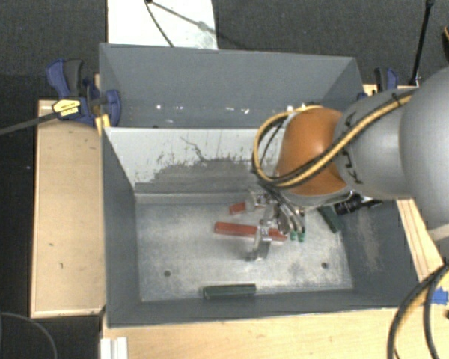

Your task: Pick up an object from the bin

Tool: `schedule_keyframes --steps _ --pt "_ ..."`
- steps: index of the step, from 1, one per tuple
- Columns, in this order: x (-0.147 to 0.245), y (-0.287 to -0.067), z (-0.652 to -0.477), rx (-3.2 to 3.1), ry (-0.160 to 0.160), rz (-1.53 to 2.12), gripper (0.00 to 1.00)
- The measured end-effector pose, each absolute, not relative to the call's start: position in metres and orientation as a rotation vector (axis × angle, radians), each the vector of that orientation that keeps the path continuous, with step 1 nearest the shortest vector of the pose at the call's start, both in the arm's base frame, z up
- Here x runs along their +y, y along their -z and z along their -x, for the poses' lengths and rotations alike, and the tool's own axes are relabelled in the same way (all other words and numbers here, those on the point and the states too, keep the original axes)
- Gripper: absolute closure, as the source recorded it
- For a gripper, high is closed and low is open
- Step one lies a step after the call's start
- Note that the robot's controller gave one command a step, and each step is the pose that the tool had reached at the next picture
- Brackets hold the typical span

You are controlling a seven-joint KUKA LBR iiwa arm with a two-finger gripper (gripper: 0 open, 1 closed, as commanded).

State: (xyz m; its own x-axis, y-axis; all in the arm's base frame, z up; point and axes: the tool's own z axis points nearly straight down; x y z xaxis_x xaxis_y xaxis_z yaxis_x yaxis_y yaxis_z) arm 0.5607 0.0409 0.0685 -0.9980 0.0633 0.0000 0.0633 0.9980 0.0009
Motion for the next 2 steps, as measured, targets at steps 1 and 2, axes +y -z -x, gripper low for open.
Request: schedule_keyframes --steps 1,2 --pt "0.0408 -0.0694 -0.5617 3.137 -0.001 -0.097 0.0" --pt "0.0409 -0.0709 -0.5626 3.134 -0.002 -0.096 1.0"
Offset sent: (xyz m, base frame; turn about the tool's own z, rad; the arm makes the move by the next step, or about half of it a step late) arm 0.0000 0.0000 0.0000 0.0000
